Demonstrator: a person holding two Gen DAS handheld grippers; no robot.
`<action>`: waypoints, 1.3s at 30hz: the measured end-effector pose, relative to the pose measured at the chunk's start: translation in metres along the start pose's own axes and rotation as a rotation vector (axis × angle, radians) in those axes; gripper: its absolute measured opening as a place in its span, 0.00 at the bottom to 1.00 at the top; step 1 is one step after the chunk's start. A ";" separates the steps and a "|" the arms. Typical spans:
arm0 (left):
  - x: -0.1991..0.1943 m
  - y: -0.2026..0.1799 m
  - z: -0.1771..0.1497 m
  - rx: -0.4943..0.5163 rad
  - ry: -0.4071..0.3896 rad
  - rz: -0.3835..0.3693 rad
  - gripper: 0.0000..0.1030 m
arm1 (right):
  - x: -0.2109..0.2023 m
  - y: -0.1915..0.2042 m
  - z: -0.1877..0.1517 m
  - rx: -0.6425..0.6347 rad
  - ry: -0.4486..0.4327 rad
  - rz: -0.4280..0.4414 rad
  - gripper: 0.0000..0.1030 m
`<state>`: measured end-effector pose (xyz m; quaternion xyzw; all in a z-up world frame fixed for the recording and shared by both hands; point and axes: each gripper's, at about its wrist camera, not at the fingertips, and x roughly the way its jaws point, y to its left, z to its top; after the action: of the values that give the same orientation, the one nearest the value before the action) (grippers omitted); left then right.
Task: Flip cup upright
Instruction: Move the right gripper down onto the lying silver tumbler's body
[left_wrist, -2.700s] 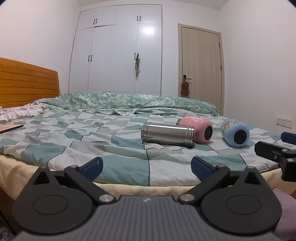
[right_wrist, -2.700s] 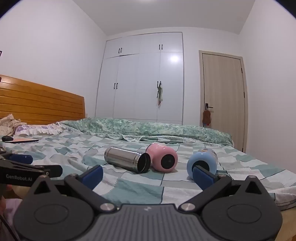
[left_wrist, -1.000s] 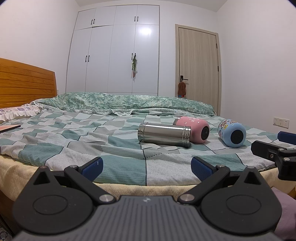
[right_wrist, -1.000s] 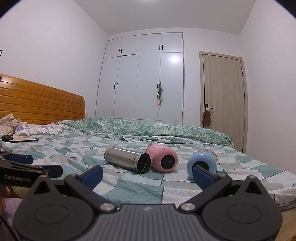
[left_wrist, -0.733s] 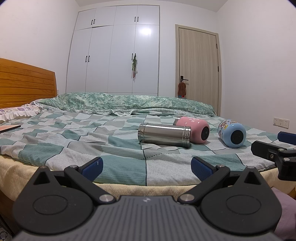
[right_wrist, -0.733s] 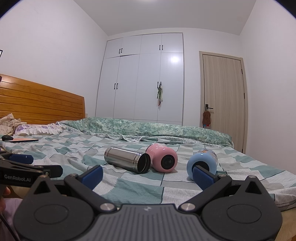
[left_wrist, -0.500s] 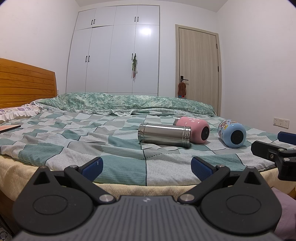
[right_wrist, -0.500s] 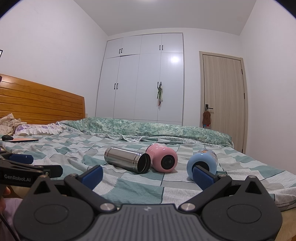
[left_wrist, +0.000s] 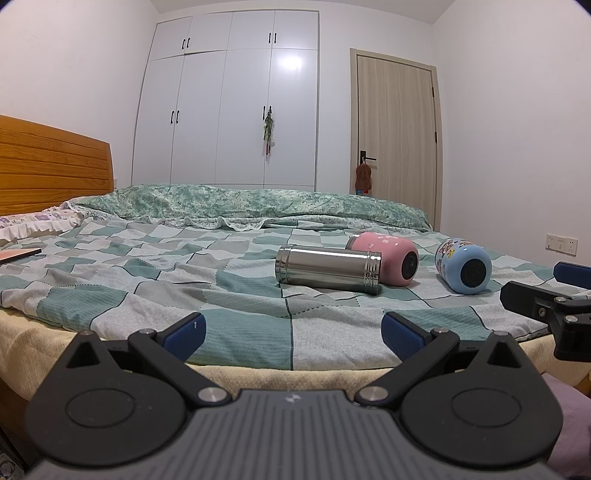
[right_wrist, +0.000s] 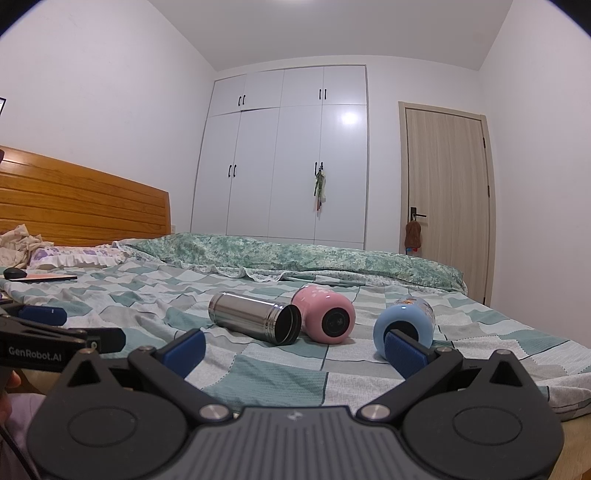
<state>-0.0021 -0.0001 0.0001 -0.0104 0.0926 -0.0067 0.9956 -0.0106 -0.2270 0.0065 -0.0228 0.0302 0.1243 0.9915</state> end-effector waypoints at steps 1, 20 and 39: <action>0.000 0.000 0.000 0.000 0.000 0.000 1.00 | 0.000 0.000 0.000 0.000 -0.001 0.000 1.00; -0.001 0.013 0.024 -0.013 -0.019 -0.022 1.00 | 0.007 0.007 0.020 -0.062 0.043 0.118 1.00; 0.075 0.075 0.098 0.101 0.032 0.004 1.00 | 0.155 0.060 0.097 -0.410 0.182 0.166 1.00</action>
<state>0.0909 0.0761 0.0810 0.0401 0.1082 -0.0096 0.9933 0.1297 -0.1258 0.0908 -0.2322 0.0952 0.2063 0.9457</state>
